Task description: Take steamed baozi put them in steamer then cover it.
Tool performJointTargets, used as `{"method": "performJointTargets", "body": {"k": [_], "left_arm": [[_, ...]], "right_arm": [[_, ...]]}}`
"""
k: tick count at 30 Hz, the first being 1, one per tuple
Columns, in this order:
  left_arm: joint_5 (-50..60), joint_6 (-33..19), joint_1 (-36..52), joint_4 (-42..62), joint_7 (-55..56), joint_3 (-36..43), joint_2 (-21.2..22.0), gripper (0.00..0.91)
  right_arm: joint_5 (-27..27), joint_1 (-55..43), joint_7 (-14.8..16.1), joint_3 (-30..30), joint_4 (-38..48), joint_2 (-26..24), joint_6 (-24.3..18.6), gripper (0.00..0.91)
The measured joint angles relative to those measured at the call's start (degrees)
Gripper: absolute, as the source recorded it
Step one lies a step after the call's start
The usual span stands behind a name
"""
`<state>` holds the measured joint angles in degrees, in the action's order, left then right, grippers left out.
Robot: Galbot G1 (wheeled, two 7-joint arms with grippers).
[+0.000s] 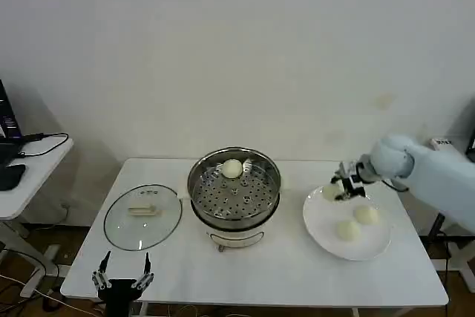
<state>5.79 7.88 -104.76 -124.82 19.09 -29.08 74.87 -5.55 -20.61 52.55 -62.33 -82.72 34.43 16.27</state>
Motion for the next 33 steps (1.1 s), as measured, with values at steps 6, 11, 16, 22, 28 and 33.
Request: {"method": "performJointTargets", "body": {"k": [6, 11, 16, 22, 28, 33], "left_arm": [[-0.7, 0.2, 0.9, 0.7, 0.0, -0.5, -0.7, 0.907], [-1.6, 0.4, 2.0, 1.1, 0.3, -1.3, -1.7, 0.907], [-2.7, 0.5, 2.5, 0.9, 0.5, -2.2, -2.2, 0.907], [-4.0, 0.4, 2.4, 0.5, 0.6, -3.2, -2.5, 0.907], [-4.9, 0.4, 2.6, 0.1, 0.6, -3.9, -2.7, 0.907], [-5.1, 0.3, 2.6, -0.1, 0.6, -4.2, -2.5, 0.907]], "right_arm": [[-6.3, -10.1, -0.9, -5.6, -1.7, 3.9, 2.2, 0.534], [-12.4, -15.2, -2.1, -8.7, -1.6, 9.4, 4.9, 0.534], [-18.4, -17.1, -3.8, -10.0, 0.0, 16.4, 8.0, 0.534], [-24.9, -17.1, -6.0, -11.2, 3.4, 25.6, 11.6, 0.534], [-29.2, -15.9, -7.7, -12.6, 7.0, 33.1, 14.7, 0.534], [-30.8, -14.0, -8.4, -13.0, 10.3, 37.8, 16.6, 0.534]]}}
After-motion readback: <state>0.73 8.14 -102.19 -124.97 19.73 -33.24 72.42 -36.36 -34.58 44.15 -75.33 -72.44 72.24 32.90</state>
